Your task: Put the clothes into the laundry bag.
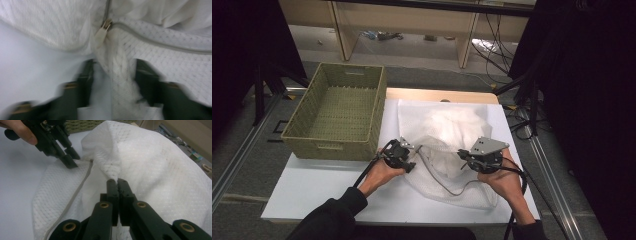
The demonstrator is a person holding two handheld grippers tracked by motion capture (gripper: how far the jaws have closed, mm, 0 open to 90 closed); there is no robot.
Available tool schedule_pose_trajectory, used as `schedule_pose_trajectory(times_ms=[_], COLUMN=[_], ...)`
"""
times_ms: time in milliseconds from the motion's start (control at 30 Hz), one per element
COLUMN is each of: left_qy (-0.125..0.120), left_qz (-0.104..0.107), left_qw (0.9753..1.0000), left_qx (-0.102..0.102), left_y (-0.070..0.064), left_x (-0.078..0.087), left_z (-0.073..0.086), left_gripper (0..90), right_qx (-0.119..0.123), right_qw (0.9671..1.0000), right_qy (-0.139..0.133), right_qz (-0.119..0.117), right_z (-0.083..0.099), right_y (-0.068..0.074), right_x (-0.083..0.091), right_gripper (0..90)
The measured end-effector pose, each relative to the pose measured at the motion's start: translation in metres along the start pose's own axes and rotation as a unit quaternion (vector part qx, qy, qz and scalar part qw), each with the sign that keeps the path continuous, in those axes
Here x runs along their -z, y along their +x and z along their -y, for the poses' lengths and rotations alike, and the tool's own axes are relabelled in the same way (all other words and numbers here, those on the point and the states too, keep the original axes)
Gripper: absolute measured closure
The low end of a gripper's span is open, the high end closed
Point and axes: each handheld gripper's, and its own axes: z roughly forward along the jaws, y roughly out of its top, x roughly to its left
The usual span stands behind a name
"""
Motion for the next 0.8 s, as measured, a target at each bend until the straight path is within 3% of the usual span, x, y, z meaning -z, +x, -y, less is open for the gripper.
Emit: schedule_pose_trajectory(times_ms=[67,200,333,433,667,800], left_qy=[0.000,-0.001,-0.024,-0.038,-0.024,-0.011], left_qz=[-0.010,0.002,-0.003,0.025,0.045,0.050], left_qw=[0.9997,0.9992,0.9994,0.9990,0.9986,0.9976], left_qx=[-0.021,-0.039,-0.026,-0.007,-0.016,-0.046], left_y=[-0.003,-0.005,-0.008,-0.009,-0.019,-0.029], left_x=[0.005,0.034,0.069,0.084,0.084,0.086], left_z=[0.003,0.022,0.053,0.072,0.081,0.086], left_gripper=[86.2,88.3,88.4,88.3,88.2,88.2], right_qx=[-0.002,-0.004,-0.001,-0.002,0.008,0.012], right_qw=[1.0000,1.0000,1.0000,0.9999,0.9993,0.9985], right_qy=[0.001,0.005,0.004,0.009,0.025,0.030], right_qz=[0.000,0.000,0.001,-0.004,-0.027,-0.043], right_z=[0.000,0.002,0.002,0.003,0.009,0.018], right_y=[-0.001,0.000,-0.001,0.002,0.015,0.024], right_x=[0.000,0.000,0.000,-0.002,-0.009,-0.008], right_gripper=[90.0,90.0,90.0,90.0,90.0,90.0])
